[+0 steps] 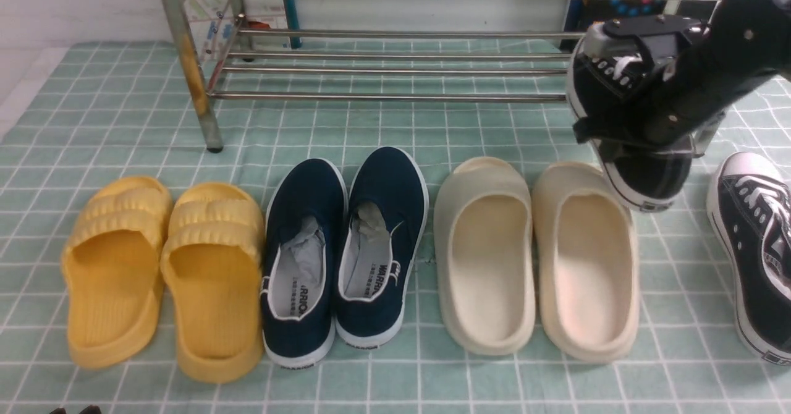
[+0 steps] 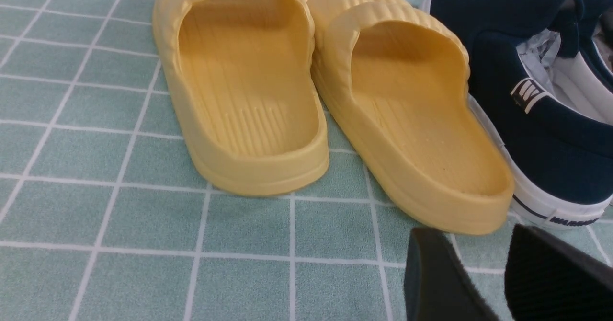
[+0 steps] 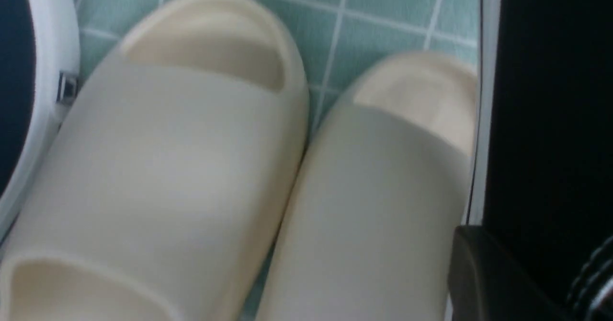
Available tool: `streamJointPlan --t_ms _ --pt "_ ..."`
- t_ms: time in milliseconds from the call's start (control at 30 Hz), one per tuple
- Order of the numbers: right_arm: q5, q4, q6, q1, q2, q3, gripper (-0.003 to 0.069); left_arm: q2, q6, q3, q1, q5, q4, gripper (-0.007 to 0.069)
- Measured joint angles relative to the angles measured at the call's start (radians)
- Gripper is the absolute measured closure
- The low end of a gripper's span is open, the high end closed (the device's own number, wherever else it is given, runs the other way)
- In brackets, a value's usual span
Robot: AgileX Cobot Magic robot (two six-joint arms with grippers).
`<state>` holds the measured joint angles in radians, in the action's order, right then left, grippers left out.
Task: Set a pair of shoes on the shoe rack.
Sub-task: Use the right arm to put a shoe into the shoe rack
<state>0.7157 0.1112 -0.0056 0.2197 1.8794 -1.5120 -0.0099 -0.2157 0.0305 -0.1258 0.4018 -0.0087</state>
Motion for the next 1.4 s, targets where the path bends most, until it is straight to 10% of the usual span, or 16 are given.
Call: streamJointPlan --t_ms 567,1133,1400 --pt "0.238 0.011 0.006 0.000 0.461 -0.755 0.0636 0.000 0.000 0.000 0.000 0.000 0.000 0.0386" --pt "0.186 -0.020 0.006 0.000 0.502 -0.807 0.0602 0.000 0.000 0.000 0.000 0.000 0.000 0.0386" --pt "0.183 -0.019 0.000 0.002 0.489 -0.817 0.0258 0.000 0.000 0.000 0.000 0.000 0.000 0.0386"
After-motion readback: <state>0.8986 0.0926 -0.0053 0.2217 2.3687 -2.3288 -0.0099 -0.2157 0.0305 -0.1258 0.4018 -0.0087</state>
